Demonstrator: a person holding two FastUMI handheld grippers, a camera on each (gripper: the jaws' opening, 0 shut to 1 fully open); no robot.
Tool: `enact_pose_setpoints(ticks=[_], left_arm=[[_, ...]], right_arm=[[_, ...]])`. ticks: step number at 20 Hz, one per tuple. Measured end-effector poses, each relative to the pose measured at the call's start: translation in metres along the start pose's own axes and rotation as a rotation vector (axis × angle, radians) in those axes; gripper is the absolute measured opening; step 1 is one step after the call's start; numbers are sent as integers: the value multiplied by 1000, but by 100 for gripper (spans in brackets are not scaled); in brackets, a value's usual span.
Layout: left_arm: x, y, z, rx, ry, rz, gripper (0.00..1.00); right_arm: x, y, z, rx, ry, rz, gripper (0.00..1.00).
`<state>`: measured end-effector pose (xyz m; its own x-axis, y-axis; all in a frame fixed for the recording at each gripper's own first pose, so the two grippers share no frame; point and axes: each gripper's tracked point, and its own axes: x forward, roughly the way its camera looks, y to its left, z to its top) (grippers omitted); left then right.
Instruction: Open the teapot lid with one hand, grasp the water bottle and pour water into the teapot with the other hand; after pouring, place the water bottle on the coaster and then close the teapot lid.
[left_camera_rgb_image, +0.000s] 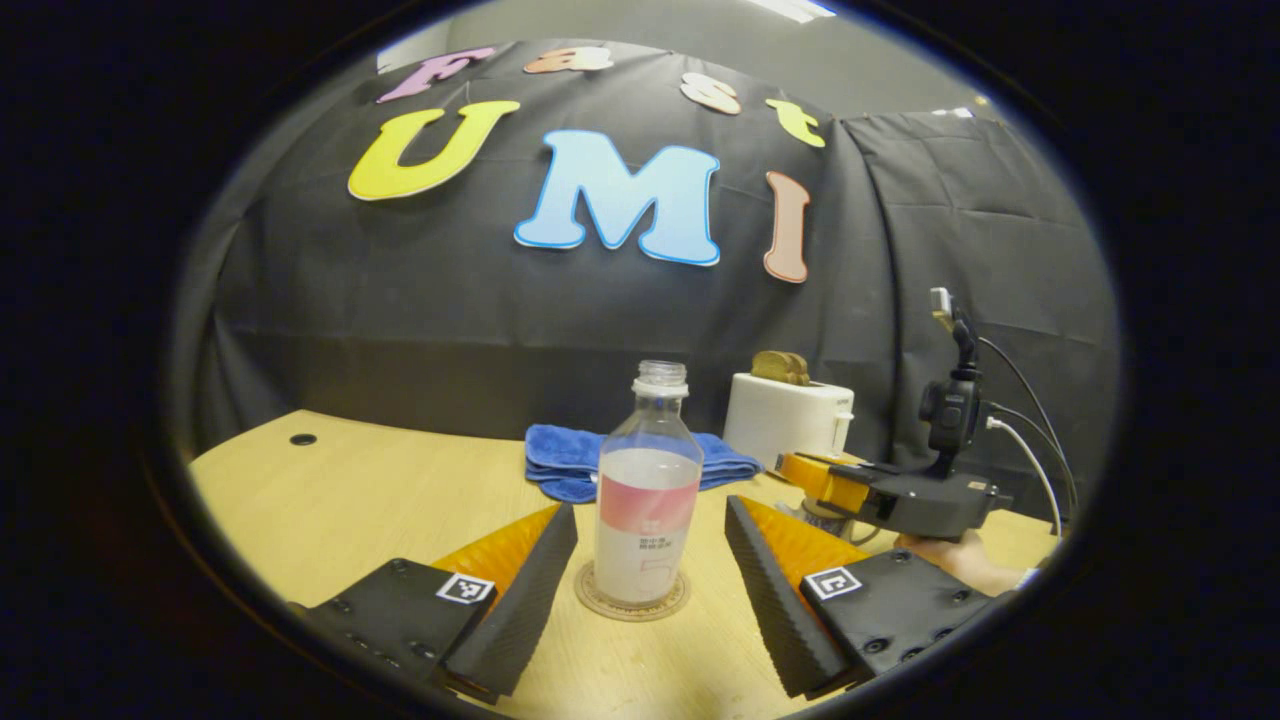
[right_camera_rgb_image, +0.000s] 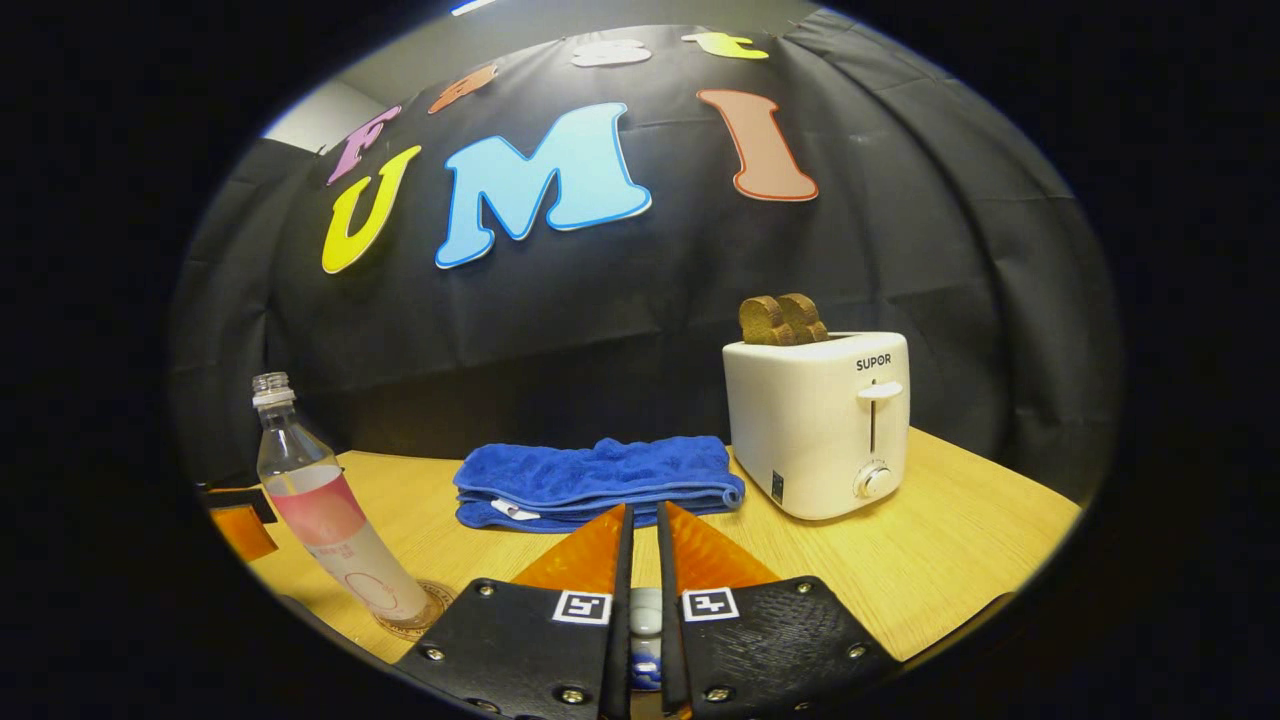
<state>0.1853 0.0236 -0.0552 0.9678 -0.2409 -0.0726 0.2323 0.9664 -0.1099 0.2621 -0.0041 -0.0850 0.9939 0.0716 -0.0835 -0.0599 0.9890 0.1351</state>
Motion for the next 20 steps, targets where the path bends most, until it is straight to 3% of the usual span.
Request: enact_pose_setpoints(ticks=[14, 17, 19, 20], left_arm=[[-2, 1, 2, 8, 1, 3, 100], [-2, 3, 5, 16, -10, 8, 100], [-3, 5, 7, 27, -11, 18, 100], [-4, 4, 9, 31, -13, 19, 100]], right_arm=[[-2, -1, -3, 26, 25, -4, 18], [-10, 8, 6, -14, 10, 1, 35], [-19, 16, 10, -65, 3, 10, 54], [-24, 18, 12, -88, 7, 3, 52]])
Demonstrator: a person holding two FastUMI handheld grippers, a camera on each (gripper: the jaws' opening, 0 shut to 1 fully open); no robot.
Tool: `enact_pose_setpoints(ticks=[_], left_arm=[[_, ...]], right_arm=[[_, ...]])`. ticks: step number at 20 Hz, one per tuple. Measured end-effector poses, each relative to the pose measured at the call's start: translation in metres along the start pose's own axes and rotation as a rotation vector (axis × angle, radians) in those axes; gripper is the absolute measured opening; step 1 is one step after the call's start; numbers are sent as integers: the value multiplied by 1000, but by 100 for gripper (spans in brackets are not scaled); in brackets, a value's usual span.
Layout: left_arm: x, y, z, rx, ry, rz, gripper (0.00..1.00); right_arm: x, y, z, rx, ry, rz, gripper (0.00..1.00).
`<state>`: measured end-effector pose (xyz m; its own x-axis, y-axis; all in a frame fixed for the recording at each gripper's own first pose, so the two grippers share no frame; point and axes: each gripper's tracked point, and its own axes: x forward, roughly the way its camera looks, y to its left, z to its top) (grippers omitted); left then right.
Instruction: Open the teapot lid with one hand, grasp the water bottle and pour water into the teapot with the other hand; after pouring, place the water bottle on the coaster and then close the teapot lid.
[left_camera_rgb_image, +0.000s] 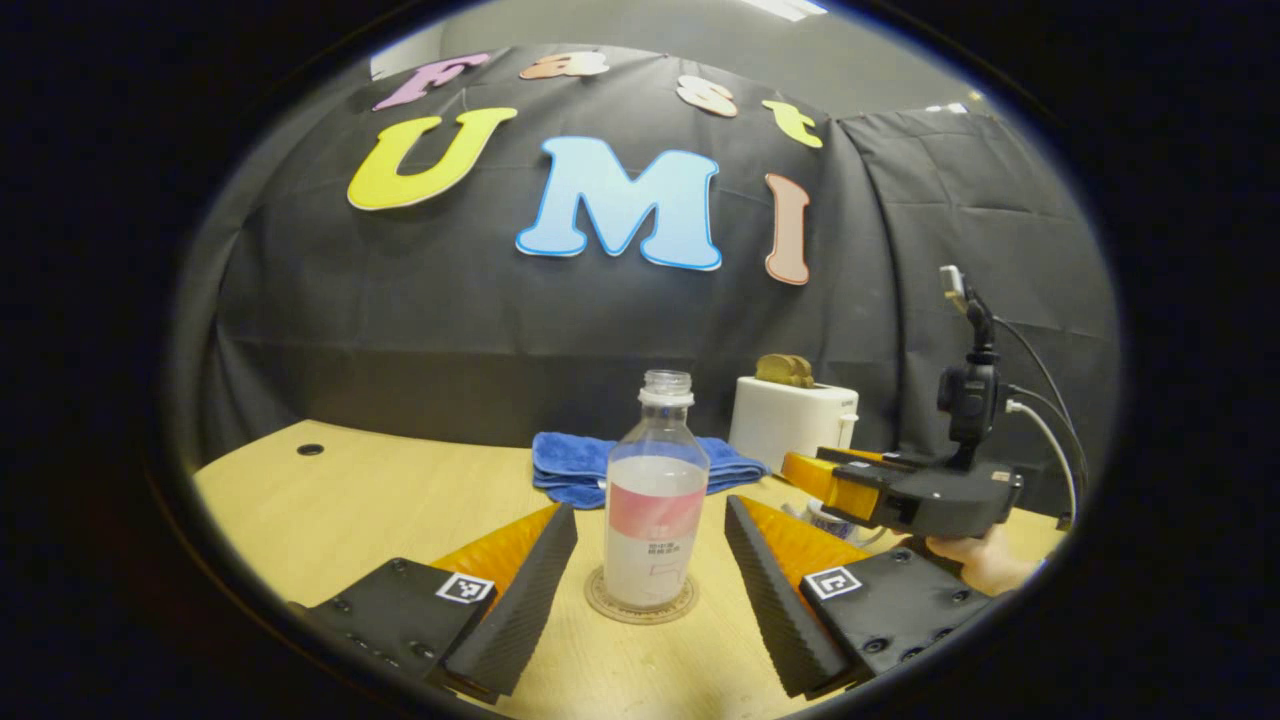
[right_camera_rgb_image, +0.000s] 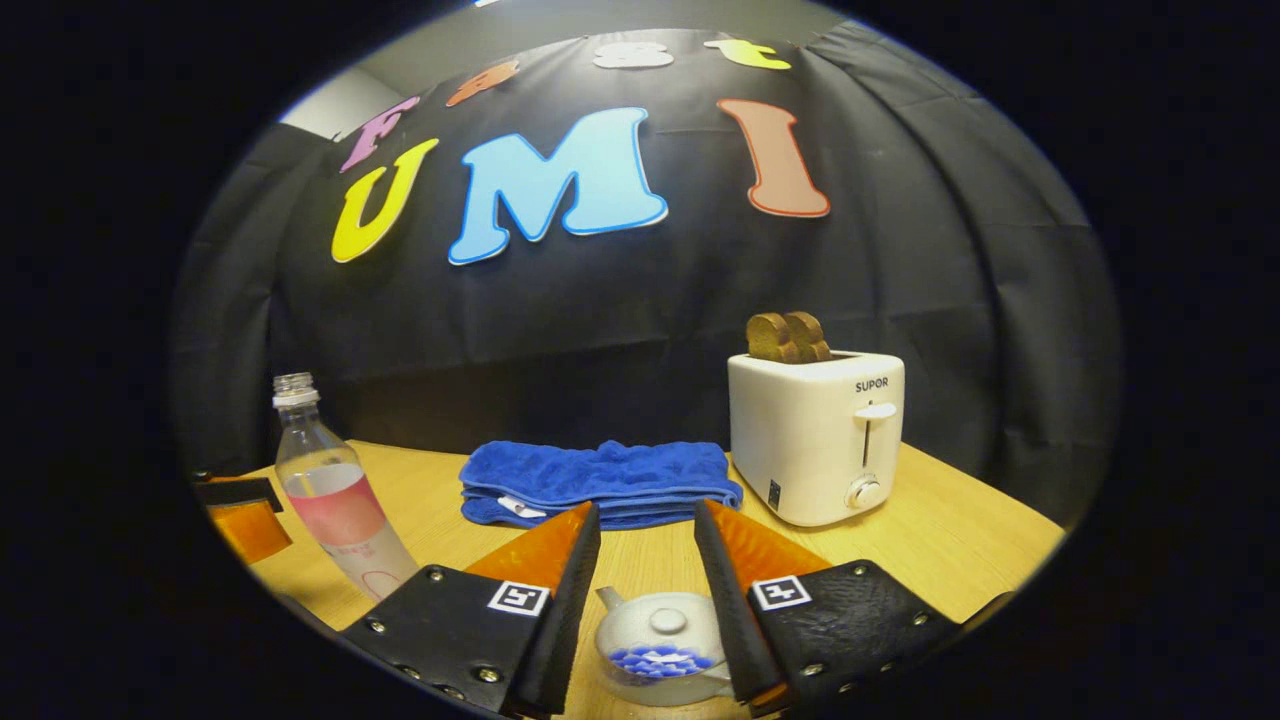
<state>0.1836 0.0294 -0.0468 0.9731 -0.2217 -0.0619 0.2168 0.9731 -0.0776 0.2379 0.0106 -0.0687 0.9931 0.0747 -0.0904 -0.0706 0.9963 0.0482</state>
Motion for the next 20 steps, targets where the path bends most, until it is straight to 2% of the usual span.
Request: enact_pose_setpoints(ticks=[2, 3, 6, 7, 13, 20], left_arm=[[-2, 0, 6, 3, -22, -3, 100], [-3, -2, 10, 2, -35, -8, 100], [-13, -2, 9, 13, -23, 13, 100], [-25, 0, 9, 15, -23, 16, 100], [-69, -7, 27, 3, -57, 40, 100], [-110, -22, 39, 21, -81, 70, 100]], right_arm=[[-17, 12, 9, -21, -1, 18, 65], [-25, 13, 14, -25, -9, 11, 78], [-65, 19, 36, -18, -58, 0, 85], [-80, 15, 40, -27, -68, -24, 93], [-162, 4, 49, -52, -83, -87, 93], [-217, -6, 45, -69, -78, -133, 93]])
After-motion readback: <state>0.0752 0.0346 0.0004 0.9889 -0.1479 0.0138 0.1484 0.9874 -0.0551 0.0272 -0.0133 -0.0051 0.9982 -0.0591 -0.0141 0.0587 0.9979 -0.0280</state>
